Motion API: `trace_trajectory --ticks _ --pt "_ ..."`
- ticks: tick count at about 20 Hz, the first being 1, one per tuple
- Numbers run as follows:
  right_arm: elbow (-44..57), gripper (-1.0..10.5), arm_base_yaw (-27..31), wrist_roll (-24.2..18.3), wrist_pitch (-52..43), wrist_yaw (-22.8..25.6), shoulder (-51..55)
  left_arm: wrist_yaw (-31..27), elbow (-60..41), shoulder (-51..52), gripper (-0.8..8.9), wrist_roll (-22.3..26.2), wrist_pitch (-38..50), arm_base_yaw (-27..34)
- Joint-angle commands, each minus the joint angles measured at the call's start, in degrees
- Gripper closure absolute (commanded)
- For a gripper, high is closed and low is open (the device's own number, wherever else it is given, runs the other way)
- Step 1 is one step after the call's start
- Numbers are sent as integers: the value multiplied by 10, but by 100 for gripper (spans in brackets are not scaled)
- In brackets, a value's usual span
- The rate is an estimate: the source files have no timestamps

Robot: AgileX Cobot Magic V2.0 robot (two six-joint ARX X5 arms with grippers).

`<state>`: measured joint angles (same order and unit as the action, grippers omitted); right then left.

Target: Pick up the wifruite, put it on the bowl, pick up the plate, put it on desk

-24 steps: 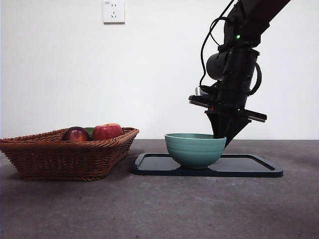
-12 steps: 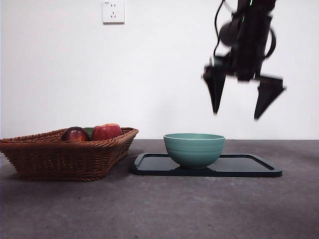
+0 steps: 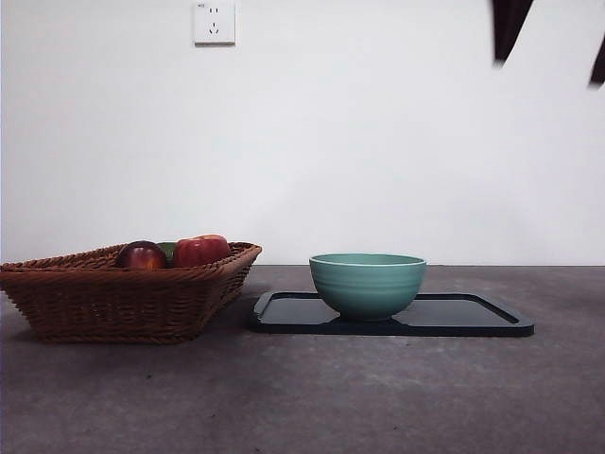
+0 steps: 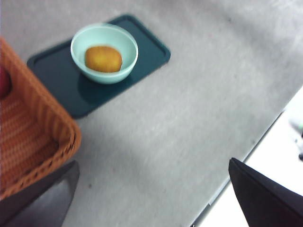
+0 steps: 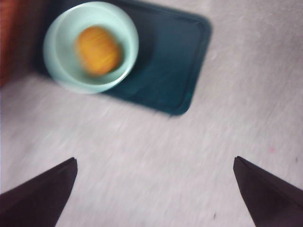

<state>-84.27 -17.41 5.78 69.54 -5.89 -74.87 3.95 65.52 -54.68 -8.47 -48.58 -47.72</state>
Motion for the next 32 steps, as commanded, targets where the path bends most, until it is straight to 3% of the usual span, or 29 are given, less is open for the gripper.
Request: trace_trajectory --ticks 1,6,9,16,20,24,29,32 --pt "43 380 -22 -5 -14 -2 74 -1 30 -36 313 1 6 -3" --pt "146 380 -70 43 -23 -1 247 -1 55 -95 313 2 6 -3" --pt "184 380 -76 48 -36 -1 327 -1 55 -113 313 3 10 -3" --pt "189 380 -76 54 -35 -19 372 2 80 -181 313 22 18 -1" --pt "189 380 -76 54 -35 -31 371 2 177 -283 313 28 1 13" --pt "189 380 -76 54 -31 -35 372 2 312 -422 313 63 -45 31" --pt "189 380 -76 54 -31 -49 372 2 513 -607 313 61 -144 52" --pt "189 380 -76 53 -30 -60 372 2 600 -686 313 63 -153 59"
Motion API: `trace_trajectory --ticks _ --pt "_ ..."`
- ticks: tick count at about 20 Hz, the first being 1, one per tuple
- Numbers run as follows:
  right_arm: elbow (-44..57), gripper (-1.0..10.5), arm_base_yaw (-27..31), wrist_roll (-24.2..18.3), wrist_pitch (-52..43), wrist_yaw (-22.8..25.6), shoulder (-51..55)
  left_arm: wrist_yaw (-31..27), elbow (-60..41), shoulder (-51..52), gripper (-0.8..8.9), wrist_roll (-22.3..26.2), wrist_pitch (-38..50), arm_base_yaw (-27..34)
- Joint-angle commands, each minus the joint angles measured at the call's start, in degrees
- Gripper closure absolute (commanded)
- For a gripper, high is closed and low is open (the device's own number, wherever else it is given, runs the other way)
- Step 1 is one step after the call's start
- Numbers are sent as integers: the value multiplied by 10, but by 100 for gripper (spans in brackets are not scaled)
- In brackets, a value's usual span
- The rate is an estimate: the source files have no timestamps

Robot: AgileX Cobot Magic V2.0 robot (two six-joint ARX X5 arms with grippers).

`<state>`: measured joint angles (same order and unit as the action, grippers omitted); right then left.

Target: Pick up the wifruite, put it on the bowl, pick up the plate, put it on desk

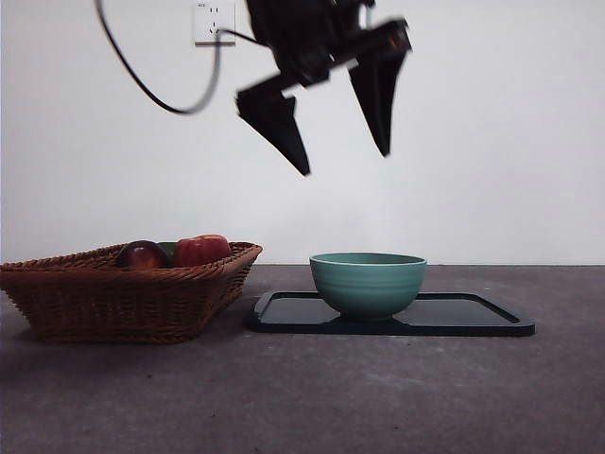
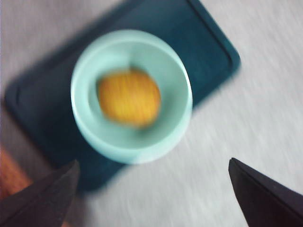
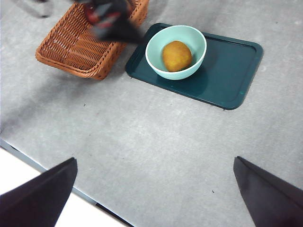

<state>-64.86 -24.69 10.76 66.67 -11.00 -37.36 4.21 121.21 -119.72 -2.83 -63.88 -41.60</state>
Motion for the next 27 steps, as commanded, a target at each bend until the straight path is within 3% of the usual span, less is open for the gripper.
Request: trace_trajectory --ticks 1,10,20,27 --pt "-5 380 -3 3 -2 -12 -3 -1 65 -56 313 5 0 -1" --pt "-5 380 -3 -3 19 -17 -3 -1 122 -181 313 17 16 16" --pt "-5 380 -3 -3 24 -17 -3 -4 122 -199 314 28 38 9" --pt "-5 380 -3 -3 24 -30 -3 -44 122 -221 314 29 38 -5"
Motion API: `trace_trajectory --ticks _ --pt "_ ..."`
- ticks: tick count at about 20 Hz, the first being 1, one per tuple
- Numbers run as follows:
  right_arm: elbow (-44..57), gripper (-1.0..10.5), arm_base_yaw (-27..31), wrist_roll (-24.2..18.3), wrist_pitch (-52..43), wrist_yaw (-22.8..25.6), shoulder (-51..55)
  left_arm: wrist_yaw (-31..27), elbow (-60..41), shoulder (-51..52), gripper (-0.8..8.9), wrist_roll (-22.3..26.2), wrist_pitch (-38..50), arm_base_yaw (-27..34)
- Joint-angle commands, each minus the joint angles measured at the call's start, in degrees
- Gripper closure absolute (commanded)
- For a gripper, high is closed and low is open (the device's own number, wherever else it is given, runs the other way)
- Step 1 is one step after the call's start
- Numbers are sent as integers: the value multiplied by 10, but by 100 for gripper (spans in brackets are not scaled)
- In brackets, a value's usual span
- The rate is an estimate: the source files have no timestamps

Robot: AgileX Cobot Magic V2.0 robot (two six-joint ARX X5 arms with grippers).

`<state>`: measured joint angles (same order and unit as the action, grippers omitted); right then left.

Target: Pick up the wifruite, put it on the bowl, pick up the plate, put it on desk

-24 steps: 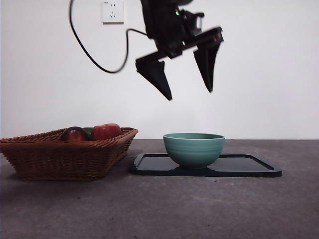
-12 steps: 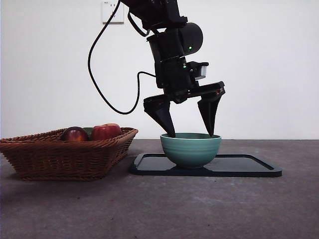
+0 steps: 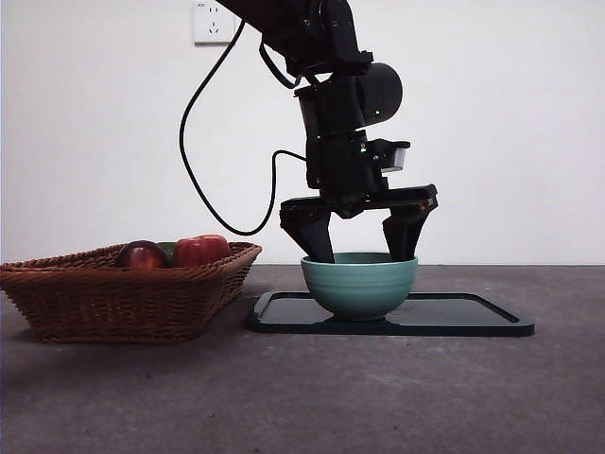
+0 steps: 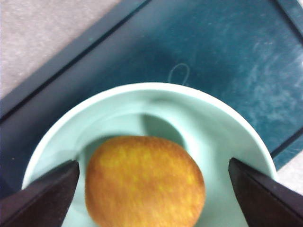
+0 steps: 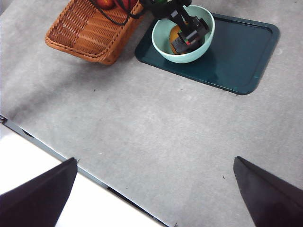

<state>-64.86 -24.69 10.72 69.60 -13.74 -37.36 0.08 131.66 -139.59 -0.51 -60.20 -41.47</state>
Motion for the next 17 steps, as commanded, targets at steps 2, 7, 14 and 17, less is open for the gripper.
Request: trace_trajectory --ticks 2,7,14,17 --pt "-5 380 -3 -3 -5 -3 -3 -3 18 -26 316 6 0 -7" --pt "-5 380 -3 -7 -5 -4 -3 -3 18 -37 384 5 0 -7" --pt "-5 380 -3 -9 -5 -4 -3 -3 18 -38 480 10 12 -6" --pt "-5 380 -3 -9 -5 -4 -3 -3 31 -38 479 12 -3 -5"
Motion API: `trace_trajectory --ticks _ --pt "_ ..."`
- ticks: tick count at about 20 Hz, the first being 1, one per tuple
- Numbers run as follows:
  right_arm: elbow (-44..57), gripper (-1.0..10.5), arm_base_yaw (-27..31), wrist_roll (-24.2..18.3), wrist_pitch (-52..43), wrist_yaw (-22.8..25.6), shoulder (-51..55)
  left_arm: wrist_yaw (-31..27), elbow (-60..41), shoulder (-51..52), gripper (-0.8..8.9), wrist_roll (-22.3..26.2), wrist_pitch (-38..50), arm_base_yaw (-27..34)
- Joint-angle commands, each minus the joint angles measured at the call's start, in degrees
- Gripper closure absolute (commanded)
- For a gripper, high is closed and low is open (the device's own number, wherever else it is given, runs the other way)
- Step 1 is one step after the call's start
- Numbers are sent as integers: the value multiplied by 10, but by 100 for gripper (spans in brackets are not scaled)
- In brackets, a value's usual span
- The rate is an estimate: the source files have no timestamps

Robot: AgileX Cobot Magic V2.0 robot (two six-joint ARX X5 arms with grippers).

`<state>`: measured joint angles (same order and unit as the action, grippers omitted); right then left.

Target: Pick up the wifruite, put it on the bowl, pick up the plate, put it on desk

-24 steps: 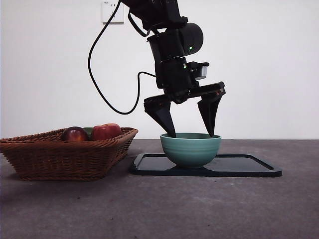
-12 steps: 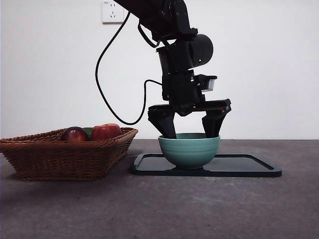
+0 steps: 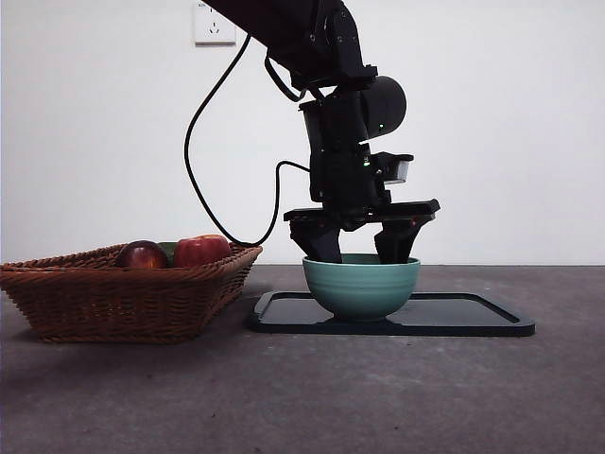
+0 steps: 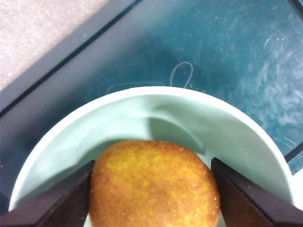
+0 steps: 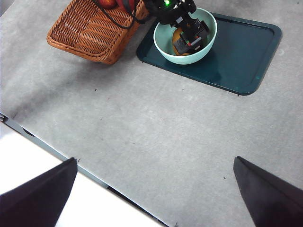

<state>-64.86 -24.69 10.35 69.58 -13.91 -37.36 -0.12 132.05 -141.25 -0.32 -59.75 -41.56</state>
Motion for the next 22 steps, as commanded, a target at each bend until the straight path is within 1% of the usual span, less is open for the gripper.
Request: trace_trajectory --ticks 1,5,9,13,16,18,22 --pt "-5 380 -3 -5 -5 -2 -3 -2 36 -22 479 10 -13 -4" --pt "-5 380 -3 -3 -5 -2 -3 -2 119 -22 479 10 -54 -4" --pt "-5 380 -3 2 -5 -1 -3 -2 217 -21 480 10 -163 -5" --pt "-5 380 -3 7 -5 0 -3 -2 231 9 480 -4 -234 6" --pt "-5 380 -3 11 -5 0 -3 -2 209 61 480 -6 -240 14" --pt "-5 380 -3 13 -5 0 -3 -2 175 98 480 -6 -242 20" --pt "-5 380 -3 19 -5 0 -3 -2 25 189 480 -7 -242 45"
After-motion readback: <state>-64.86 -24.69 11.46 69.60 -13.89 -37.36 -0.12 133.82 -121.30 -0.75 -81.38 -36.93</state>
